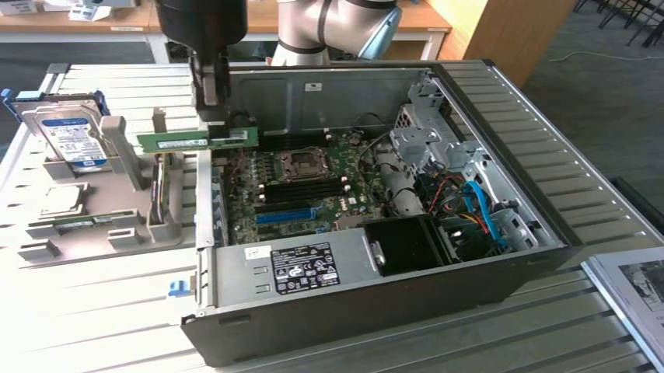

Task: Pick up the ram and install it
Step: 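Pick up the ram and move it above insertion slot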

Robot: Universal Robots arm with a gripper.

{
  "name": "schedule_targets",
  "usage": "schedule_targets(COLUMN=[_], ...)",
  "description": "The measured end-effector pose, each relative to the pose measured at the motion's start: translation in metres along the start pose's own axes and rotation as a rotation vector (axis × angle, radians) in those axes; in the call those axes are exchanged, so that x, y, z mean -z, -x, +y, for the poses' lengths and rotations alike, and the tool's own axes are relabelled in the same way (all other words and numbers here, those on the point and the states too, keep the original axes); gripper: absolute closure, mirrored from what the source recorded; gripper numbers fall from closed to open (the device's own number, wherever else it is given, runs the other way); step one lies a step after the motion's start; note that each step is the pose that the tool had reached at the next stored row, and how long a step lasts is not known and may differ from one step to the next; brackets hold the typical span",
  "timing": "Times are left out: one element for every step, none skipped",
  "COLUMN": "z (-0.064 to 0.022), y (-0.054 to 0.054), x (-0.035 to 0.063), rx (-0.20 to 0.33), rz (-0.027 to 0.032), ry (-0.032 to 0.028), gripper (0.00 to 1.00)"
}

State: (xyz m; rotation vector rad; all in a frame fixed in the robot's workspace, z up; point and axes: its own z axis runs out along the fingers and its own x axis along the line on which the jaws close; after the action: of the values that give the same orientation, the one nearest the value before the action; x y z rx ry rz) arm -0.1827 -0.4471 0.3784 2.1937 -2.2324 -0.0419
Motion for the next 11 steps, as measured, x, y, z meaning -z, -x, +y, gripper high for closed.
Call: schedule_targets(z=[-0.0031,-0.0061,-0.0089,-0.0117,-0.0145,-0.0173,-0.0204,-0.0233,-0.0262,-0.0290,-0.0318], y=[0.000,0.000,0.000,0.000,0.000,0.000,0.000,0.000,0.000,0.000,0.001], x=[0.0001,0.0002,0.0003,0.0003,0.0004,0.0004,0.0005,0.0006,0.0007,0.0008,0.0008], rx=[0.000,0.001,0.001,0.001,0.001,0.001,0.002,0.002,0.002,0.002,0.003], rz=[0.0000,0.0000,0.0000,0.0000,0.0000,-0.0001,0.0000,0.0000,0.0000,0.0000,-0.0001], ry=[0.0000,0.0000,0.0000,0.0000,0.0000,-0.0001,0.0000,0.0000,0.0001,0.0000,-0.0001], gripper=[0.88,0.88,0.88,0.88,0.88,0.88,0.88,0.88,0.88,0.88,0.88])
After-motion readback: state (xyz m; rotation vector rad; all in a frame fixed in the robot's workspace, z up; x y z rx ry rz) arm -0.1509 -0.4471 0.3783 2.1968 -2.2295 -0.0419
